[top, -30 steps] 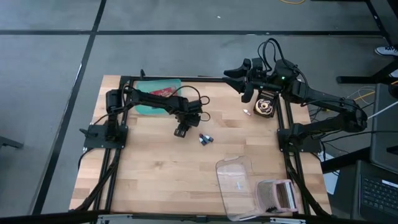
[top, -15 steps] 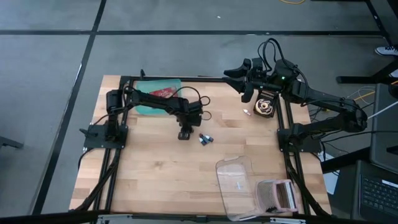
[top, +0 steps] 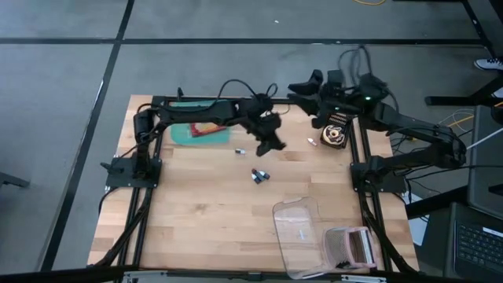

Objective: Pick & Place Food Item
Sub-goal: Put the green food coloring bottle into the transparent bin

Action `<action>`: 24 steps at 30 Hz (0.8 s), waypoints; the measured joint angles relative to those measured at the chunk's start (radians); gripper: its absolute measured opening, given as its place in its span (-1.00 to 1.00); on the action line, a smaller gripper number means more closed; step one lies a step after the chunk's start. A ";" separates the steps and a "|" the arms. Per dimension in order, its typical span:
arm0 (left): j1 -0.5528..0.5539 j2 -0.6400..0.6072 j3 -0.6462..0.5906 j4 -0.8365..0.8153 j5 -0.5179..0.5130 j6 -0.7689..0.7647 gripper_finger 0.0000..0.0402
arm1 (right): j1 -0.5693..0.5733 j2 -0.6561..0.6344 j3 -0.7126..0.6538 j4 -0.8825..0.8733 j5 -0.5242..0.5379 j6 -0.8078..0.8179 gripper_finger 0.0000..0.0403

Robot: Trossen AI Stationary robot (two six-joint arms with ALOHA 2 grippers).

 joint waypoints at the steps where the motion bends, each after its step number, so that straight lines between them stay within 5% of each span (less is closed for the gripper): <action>1: -0.009 0.000 0.028 0.027 0.003 -0.017 -0.64 | 0.000 -0.011 0.000 0.026 -0.006 -0.013 -0.08; 8: -0.079 -0.001 0.163 0.119 -0.069 -0.085 -0.64 | -0.002 -0.179 0.000 0.096 -0.042 -0.070 -0.16; 13: -0.108 -0.001 0.177 0.115 -0.148 -0.112 -0.64 | -0.002 -0.379 0.001 -0.198 -0.082 -0.120 -0.21; 16: -0.127 -0.001 0.178 0.116 -0.180 -0.123 -0.64 | -0.002 -0.485 -0.001 -0.415 -0.007 -0.128 -0.23; 20: -0.146 -0.001 0.178 0.116 -0.190 -0.139 -0.64 | -0.002 -0.627 0.000 -0.498 0.095 -0.038 -0.23; 24: -0.155 0.007 0.180 0.104 -0.189 -0.123 -0.64 | -0.002 -0.737 -0.001 -0.620 0.090 0.048 -0.23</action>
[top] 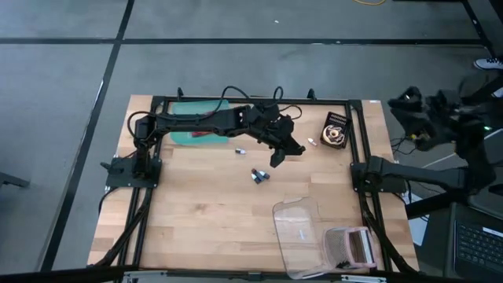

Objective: Pick & Place Food Item
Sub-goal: Put the green food coloring bottle into the transparent bin

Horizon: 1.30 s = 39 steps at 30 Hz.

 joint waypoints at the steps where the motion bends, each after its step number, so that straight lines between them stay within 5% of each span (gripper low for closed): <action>1: -0.002 0.008 0.001 0.001 0.006 0.003 -0.64 | 0.000 -0.027 0.000 -0.036 0.002 0.005 -0.23; 10: -0.047 0.097 0.001 0.006 0.094 0.053 -0.64 | -0.004 -0.129 -0.012 -0.598 0.135 0.278 -0.23; 16: -0.106 0.172 0.001 0.065 0.195 0.033 -0.64 | -0.023 -0.129 -0.105 -0.269 -0.138 0.014 -0.23; 31: -0.241 0.309 0.001 0.246 0.246 -0.074 -0.61 | -0.023 -0.129 -0.137 -0.239 -0.122 0.038 -0.23; 39: -0.249 0.371 0.002 0.270 0.250 -0.101 -0.28 | -0.023 -0.129 -0.137 -0.170 -0.156 0.007 -0.23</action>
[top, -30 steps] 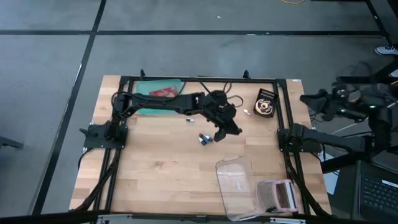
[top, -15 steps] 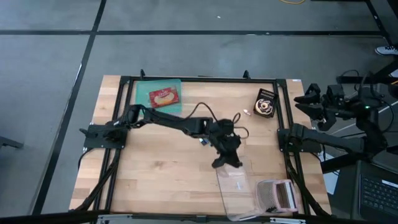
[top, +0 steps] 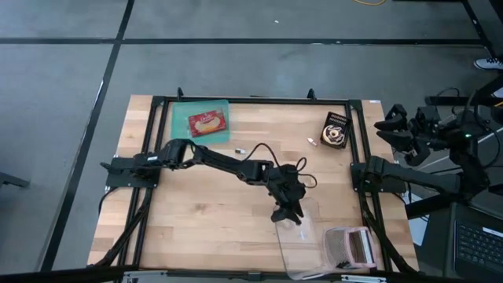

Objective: Pick & Place Food Item
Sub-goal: Put the green food coloring bottle into the transparent bin, then put the light blue food coloring bottle into the transparent bin

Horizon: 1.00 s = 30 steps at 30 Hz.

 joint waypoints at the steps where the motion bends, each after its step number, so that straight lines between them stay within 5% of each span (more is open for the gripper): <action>1: 0.000 0.001 0.001 -0.002 -0.002 -0.002 -0.23 | 0.000 0.000 0.000 0.002 -0.001 -0.014 -0.23; 9: 0.015 0.005 -0.003 0.072 -0.060 -0.058 0.08 | 0.000 -0.020 -0.068 0.063 -0.052 -0.142 -0.23; 19: 0.057 -0.026 0.089 0.113 -0.048 -0.092 0.06 | 0.000 -0.256 -0.451 0.279 -0.027 -0.113 -0.23; 25: 0.107 -0.068 0.216 -0.101 -0.103 0.029 0.07 | 0.000 -0.255 -0.547 0.320 0.017 -0.103 -0.23; 30: 0.172 -0.139 0.267 -0.342 -0.294 0.254 0.08 | 0.000 -0.259 -0.637 0.347 0.070 -0.108 -0.23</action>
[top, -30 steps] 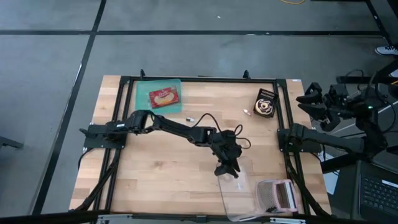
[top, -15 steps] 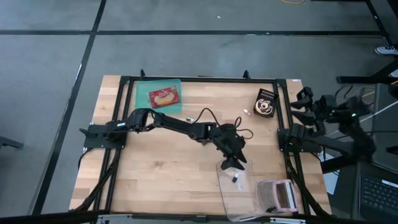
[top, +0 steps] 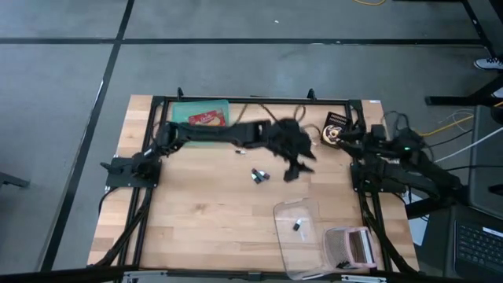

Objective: Pick & Place Food Item
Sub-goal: Put the light blue food coloring bottle into the transparent bin

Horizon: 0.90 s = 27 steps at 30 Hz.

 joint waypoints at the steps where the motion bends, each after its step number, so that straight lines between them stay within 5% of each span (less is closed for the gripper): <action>1: 0.017 -0.014 0.001 -0.041 -0.031 0.032 0.08 | 0.000 0.000 -0.021 0.005 0.023 0.004 -0.23; 11: 0.174 -0.069 0.000 -0.480 -0.184 0.215 0.06 | 0.000 -0.001 -0.244 0.035 0.125 0.058 -0.23; 17: 0.236 -0.073 0.000 -0.509 -0.193 0.209 0.03 | 0.002 0.016 -0.326 0.205 0.136 0.031 -0.23; 27: 0.287 -0.050 -0.054 -0.679 -0.284 0.307 0.03 | 0.002 0.031 -0.349 0.231 0.221 -0.069 -0.23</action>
